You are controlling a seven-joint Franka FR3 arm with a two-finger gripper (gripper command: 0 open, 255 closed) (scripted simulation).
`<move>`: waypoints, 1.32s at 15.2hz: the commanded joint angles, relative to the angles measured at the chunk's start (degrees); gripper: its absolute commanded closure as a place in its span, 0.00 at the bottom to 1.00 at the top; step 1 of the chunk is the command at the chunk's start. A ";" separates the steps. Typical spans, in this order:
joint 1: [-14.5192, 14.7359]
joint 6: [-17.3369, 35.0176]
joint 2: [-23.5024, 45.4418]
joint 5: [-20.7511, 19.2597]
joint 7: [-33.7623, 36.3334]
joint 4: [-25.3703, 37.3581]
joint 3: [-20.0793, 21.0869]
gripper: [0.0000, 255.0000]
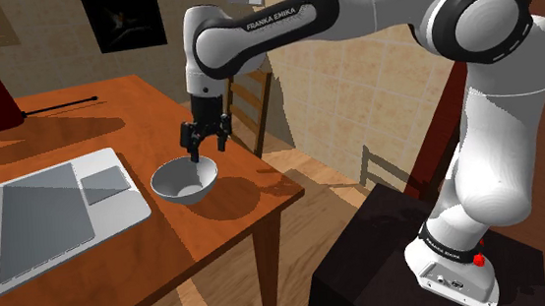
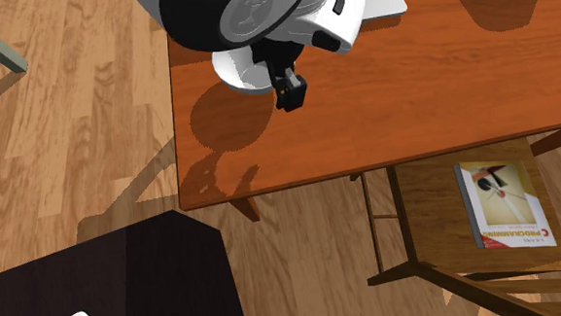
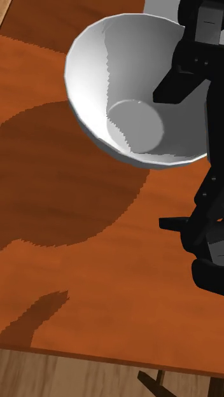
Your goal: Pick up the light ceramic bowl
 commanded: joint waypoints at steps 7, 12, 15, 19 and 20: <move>0.04 0.45 0.08 0.00 -0.02 -0.34 0.02 1.00; 0.03 -0.12 -0.10 0.01 0.07 0.07 0.02 1.00; 0.00 -2.27 -0.49 -0.03 0.41 1.87 0.03 1.00; -0.02 -5.17 -0.83 -0.10 0.89 4.47 0.05 1.00; -0.02 -5.91 -0.88 -0.12 1.01 5.17 0.05 1.00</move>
